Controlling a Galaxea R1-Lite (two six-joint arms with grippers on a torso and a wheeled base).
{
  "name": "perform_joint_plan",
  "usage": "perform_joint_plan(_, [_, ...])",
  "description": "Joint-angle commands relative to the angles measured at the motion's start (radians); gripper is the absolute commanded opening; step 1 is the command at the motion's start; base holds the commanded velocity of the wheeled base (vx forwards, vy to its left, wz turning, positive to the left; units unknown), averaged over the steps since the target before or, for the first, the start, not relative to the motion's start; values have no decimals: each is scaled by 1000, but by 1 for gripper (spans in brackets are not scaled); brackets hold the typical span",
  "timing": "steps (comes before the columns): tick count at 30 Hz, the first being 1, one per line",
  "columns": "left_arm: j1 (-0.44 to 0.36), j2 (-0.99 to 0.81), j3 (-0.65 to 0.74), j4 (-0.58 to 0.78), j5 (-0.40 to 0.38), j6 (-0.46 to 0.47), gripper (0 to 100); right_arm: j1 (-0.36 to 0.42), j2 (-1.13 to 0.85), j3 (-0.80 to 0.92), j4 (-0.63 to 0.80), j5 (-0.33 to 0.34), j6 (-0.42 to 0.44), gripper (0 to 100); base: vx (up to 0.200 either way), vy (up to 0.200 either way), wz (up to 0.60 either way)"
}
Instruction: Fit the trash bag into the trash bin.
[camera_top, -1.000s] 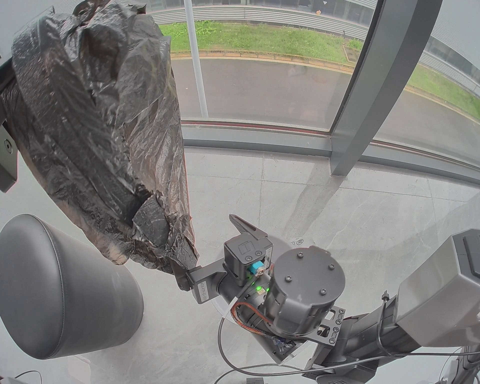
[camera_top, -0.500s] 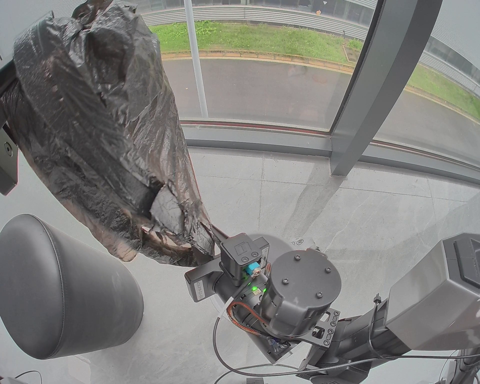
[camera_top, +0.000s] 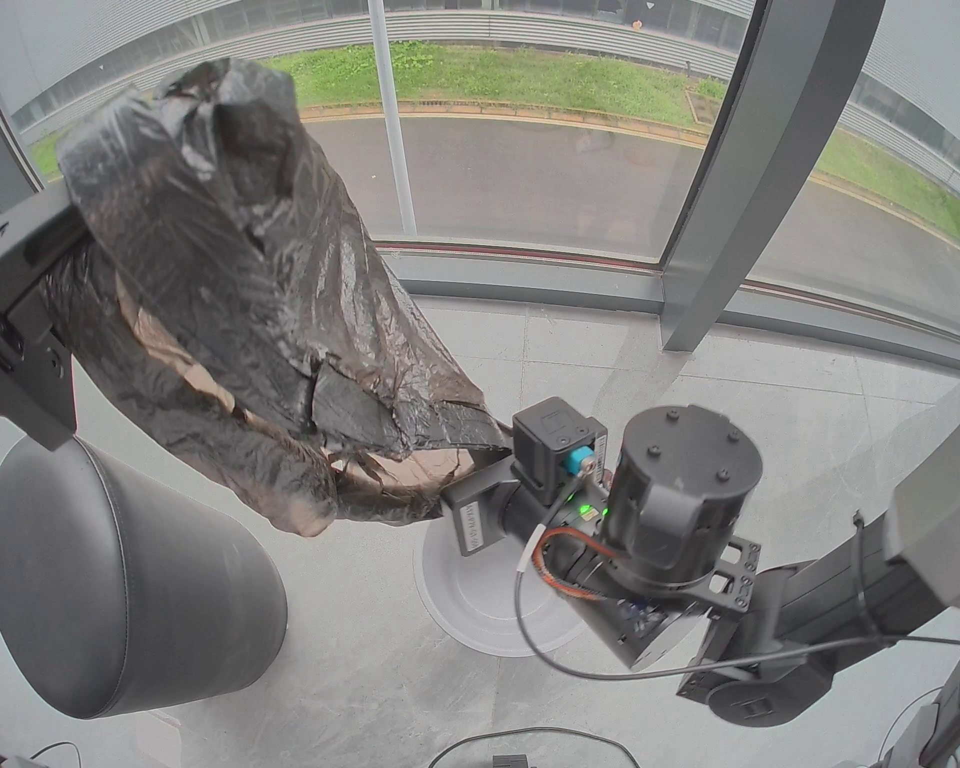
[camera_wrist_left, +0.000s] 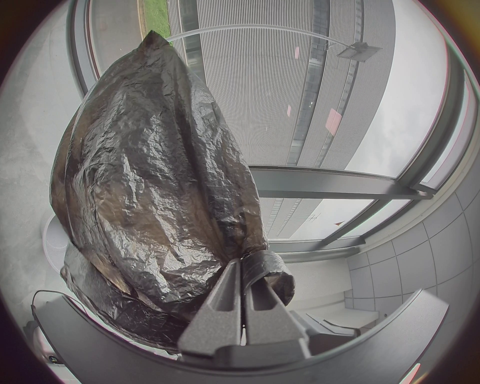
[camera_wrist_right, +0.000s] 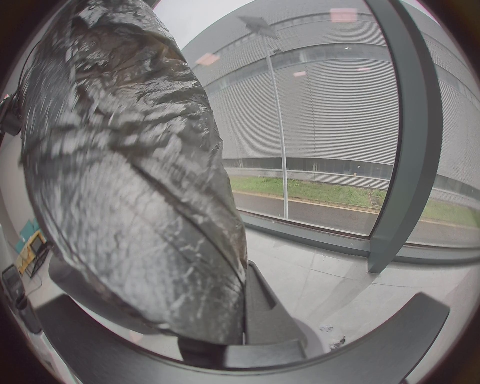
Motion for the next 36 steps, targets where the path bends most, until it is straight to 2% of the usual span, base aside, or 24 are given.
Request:
perform_joint_plan(1, [67, 46, 115, -115, -126, -18, 0, -49, -223, -29, 245, 70, 1, 0, 0, 0, 0])
perform_joint_plan(2, [73, 74, 138, -164, -148, -40, 0, -69, -254, -74, 386, 95, 30, 0, 0, 0, 0])
perform_joint_plan(5, [82, 115, 158, -225, -157, -71, 0, -112, -289, -155, 613, 207, 99, 0, 0, 0, 0])
perform_joint_plan(6, [82, 117, 159, -227, -157, -72, 0, -115, -291, -158, 627, 214, 102, 0, 0, 0, 0])
perform_joint_plan(7, [82, 138, 171, -256, -168, -75, 0, -154, -303, -232, 806, 309, 145, 0, 0, 0, 0])
perform_joint_plan(9, [84, 157, 191, -281, -194, -78, 0, -201, -298, -345, 1018, 411, 208, 0, 0, 0, 0])
perform_joint_plan(10, [84, 157, 193, -284, -195, -78, 0, -204, -298, -354, 1032, 418, 213, 0, 0, 0, 0])
perform_joint_plan(11, [84, 164, 208, -297, -221, -80, 0, -238, -288, -459, 1185, 486, 257, 0, 0, 0, 0])
perform_joint_plan(14, [84, 169, 225, -311, -255, -83, 0, -279, -257, -620, 1388, 559, 285, 0, 0, 0, 0])
perform_joint_plan(23, [84, 206, 260, -317, -327, -81, 0, -336, -113, -1109, 1989, 561, 285, 0, 0, 0, 0])
perform_joint_plan(24, [84, 215, 265, -317, -338, -80, 0, -336, -93, -1109, 2053, 561, 285, 0, 0, 0, 0])
perform_joint_plan(25, [84, 215, 265, -317, -338, -80, 0, -336, -93, -1109, 2053, 561, 285, 0, 0, 0, 0])
perform_joint_plan(27, [84, 247, 277, -327, -358, -78, 0, -336, -44, -1109, 2221, 559, 283, 0, 0, 0, 0])
perform_joint_plan(30, [82, 288, 299, -362, -359, -80, 0, -338, 5, -1109, 2359, 556, 283, 0, 0, 0, 0])
perform_joint_plan(31, [82, 288, 299, -362, -359, -80, 0, -338, 5, -1109, 2359, 556, 283, 0, 0, 0, 0])
perform_joint_plan(32, [81, 311, 314, -388, -359, -81, 0, -341, 30, -1109, 2443, 556, 283, 0, 0, 0, 0])
perform_joint_plan(33, [82, 313, 316, -389, -359, -81, 0, -342, 31, -1109, 2451, 556, 283, 0, 0, 0, 0])
perform_joint_plan(34, [82, 328, 331, -408, -359, -81, 0, -345, 48, -1109, 2533, 556, 285, 0, 0, 0, 0])
perform_joint_plan(36, [82, 341, 349, -419, -361, -81, 0, -345, 55, -1109, 2609, 556, 285, 0, 0, 0, 0])
